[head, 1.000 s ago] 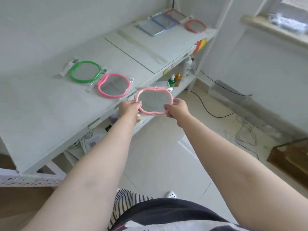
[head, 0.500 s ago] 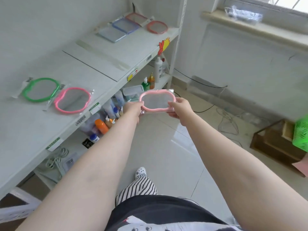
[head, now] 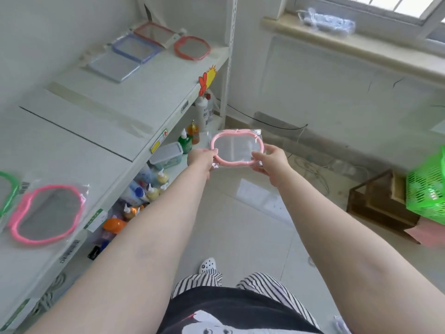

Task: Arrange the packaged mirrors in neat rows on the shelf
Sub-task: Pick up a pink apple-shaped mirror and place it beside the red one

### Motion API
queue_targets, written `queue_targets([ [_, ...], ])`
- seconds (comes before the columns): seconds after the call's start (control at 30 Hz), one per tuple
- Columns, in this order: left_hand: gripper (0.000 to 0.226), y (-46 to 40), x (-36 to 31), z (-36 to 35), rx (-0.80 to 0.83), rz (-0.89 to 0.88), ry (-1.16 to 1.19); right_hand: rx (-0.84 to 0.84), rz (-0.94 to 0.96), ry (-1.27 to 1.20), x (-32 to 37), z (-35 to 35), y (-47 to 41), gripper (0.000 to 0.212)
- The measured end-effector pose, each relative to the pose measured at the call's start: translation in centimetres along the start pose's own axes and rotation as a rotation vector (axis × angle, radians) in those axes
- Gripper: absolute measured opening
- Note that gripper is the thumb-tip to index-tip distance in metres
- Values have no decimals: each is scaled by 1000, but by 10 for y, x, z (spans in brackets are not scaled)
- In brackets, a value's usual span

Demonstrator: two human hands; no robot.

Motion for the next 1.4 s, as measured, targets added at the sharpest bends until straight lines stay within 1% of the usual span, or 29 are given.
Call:
queue_targets([
  [0.1,27,-21,-13,-16,31,11,1,-38,-16,5,8,3,-23,26],
  [0.23,27,-50,-31,-32,31,44,14,-47,-35,44,25,3,-58,12],
  [0.3,24,-64,-45,-42,28,52,25,-28,-26,63,40,1,-78,9],
  [0.33,17,-74,-51,-47,18,60,32,-22,-23,75,47,0,-90,10],
  [0.37,3,-79,-60,-52,2,59,32,-17,-17,94,54,0,-102,10],
  [0.4,10,-86,-67,-56,-18,57,57,-5,-6,107,61,0,-115,9],
  [0.43,12,-93,-74,-62,-34,52,73,7,9,120,69,1,-128,7],
  [0.47,3,-100,-84,-68,-58,45,94,28,27,139,79,1,-145,8],
  [0.53,17,-114,-94,-79,-89,35,123,62,59,181,94,0,-167,9],
  [0.57,19,-122,-101,-85,-111,32,136,83,66,202,105,0,-180,14],
  [0.6,17,-124,-106,-90,-125,44,136,99,72,212,114,1,-191,16],
  [0.67,5,-132,-119,-99,-145,47,169,126,80,240,131,-1,-213,10],
  [0.7,5,-137,-124,-103,-157,44,190,137,81,257,138,-3,-223,12],
  [0.73,8,-140,-128,-104,-161,48,200,148,76,276,142,-6,-232,18],
  [0.8,5,-149,-133,-102,-178,58,212,181,61,302,148,-16,-245,22],
  [0.83,1,-153,-138,-98,-189,53,221,201,50,298,149,-23,-249,23],
  [0.93,5,-167,-155,-83,-240,56,259,247,46,280,161,-51,-266,34],
  [0.97,5,-175,-159,-79,-254,64,291,258,55,285,167,-60,-272,35],
  [1.03,13,-189,-166,-72,-278,86,366,276,63,291,177,-79,-287,38],
  [1.1,15,-206,-179,-62,-296,73,401,301,59,269,188,-99,-302,39],
  [1.2,12,-238,-205,-45,-273,21,440,344,40,216,208,-129,-328,39],
  [1.27,12,-263,-223,-35,-245,9,482,374,33,218,221,-147,-345,43],
  [1.37,4,-296,-239,-17,-262,86,559,442,16,268,233,-173,-366,44],
  [1.4,8,-304,-245,-10,-279,116,572,471,9,277,235,-181,-371,41],
])
Point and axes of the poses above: each hand's wrist, its own y-axis away from the middle knuckle, its own z-axis out of the back of the hand, x = y × z, the point moved 7 cm from there along -y, towards the middle knuckle, and after that the axes turned 9 degrees about -y, right-handed, at the moved point
